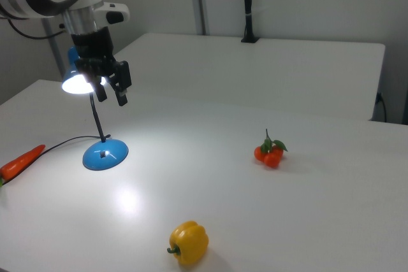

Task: Turn on desk lamp
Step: 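Raise the gripper up away from the lit lamp base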

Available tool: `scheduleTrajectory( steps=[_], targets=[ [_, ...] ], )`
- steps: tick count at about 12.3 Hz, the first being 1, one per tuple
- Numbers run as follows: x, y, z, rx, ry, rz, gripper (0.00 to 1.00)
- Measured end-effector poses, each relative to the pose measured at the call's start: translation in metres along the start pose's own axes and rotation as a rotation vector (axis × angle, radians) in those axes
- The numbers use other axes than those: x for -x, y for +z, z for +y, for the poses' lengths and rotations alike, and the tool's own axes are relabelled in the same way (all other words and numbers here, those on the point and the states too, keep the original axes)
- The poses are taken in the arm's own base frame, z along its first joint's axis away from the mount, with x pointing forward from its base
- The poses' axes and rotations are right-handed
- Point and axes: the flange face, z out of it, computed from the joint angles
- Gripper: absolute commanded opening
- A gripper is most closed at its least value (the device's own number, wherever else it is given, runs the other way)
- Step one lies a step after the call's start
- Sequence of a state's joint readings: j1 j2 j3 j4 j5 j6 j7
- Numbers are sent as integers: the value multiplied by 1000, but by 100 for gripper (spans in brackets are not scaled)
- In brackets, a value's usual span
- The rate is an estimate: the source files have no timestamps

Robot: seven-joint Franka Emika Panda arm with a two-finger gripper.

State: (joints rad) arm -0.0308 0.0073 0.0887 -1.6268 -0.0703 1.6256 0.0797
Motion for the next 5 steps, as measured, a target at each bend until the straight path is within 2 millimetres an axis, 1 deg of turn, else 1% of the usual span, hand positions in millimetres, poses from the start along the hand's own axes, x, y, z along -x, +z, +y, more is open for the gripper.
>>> scheduleTrajectory(
  steps=[5],
  targets=[
    [4,-7,14,1,25,9,100]
  ],
)
